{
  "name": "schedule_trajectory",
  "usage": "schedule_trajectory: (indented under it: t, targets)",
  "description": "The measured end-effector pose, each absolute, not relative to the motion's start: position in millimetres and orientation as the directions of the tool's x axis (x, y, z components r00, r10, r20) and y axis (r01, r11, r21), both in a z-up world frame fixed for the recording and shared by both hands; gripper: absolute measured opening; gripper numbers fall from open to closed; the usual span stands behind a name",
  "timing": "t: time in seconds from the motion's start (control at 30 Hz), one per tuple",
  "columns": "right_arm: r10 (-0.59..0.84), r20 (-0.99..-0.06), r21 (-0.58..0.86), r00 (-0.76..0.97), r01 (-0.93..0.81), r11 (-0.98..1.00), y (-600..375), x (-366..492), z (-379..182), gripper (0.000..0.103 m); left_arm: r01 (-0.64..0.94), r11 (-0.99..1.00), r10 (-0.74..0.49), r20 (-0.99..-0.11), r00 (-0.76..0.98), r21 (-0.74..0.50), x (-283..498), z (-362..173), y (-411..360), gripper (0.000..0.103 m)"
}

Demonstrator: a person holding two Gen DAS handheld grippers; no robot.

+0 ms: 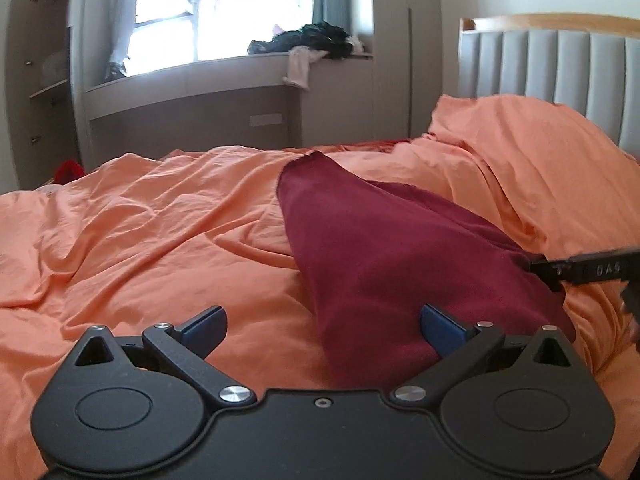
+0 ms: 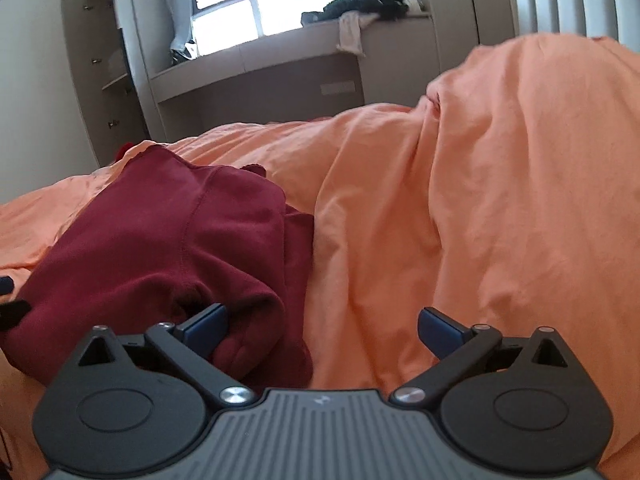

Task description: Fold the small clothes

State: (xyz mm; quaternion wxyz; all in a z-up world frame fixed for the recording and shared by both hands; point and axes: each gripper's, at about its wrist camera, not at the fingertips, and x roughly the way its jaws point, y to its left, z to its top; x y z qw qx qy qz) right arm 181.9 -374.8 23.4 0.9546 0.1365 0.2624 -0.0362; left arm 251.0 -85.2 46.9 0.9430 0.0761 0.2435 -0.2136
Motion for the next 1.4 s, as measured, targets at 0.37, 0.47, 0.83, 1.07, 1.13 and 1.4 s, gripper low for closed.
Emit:
schedule_trajectory:
  t: [0.37, 0.47, 0.83, 1.07, 1.13, 1.4]
  targets:
    - [0.054, -0.365, 0.331, 0.929, 0.075, 0.941, -363.2, 190.5, 38.6, 0.103, 0.427, 0.88, -0.469, -0.523, 0.711, -0.208, 275.4, 30.4, -71.8, 0.103]
    - [0.076, -0.424, 0.337, 0.902, 0.079, 0.938, -360.7, 202.3, 30.0, 0.103, 0.432, 0.877, -0.477, -0.508, 0.718, -0.213, 273.5, 26.4, -70.5, 0.103]
    - [0.234, -0.458, 0.658, 0.858, 0.15, 0.738, -383.6, 209.9, -18.4, 0.103, 0.433, 0.878, -0.475, -0.484, 0.735, -0.205, 267.8, 20.9, -67.5, 0.103]
    - [0.19, -0.475, 0.621, 0.859, 0.174, 0.764, -372.7, 207.2, -15.0, 0.103, 0.459, 0.867, -0.495, -0.447, 0.745, -0.194, 263.8, 16.1, -64.5, 0.103]
    - [0.197, -0.483, 0.624, 0.853, 0.177, 0.761, -373.8, 209.7, -13.5, 0.103, 0.467, 0.86, -0.507, -0.432, 0.746, -0.205, 264.4, 14.0, -63.0, 0.103]
    - [0.347, -0.343, 0.803, 0.873, 0.08, 0.591, -425.8, 219.4, -13.4, 0.099, 0.474, 0.855, -0.517, -0.418, 0.747, -0.21, 264.5, 11.9, -61.4, 0.103]
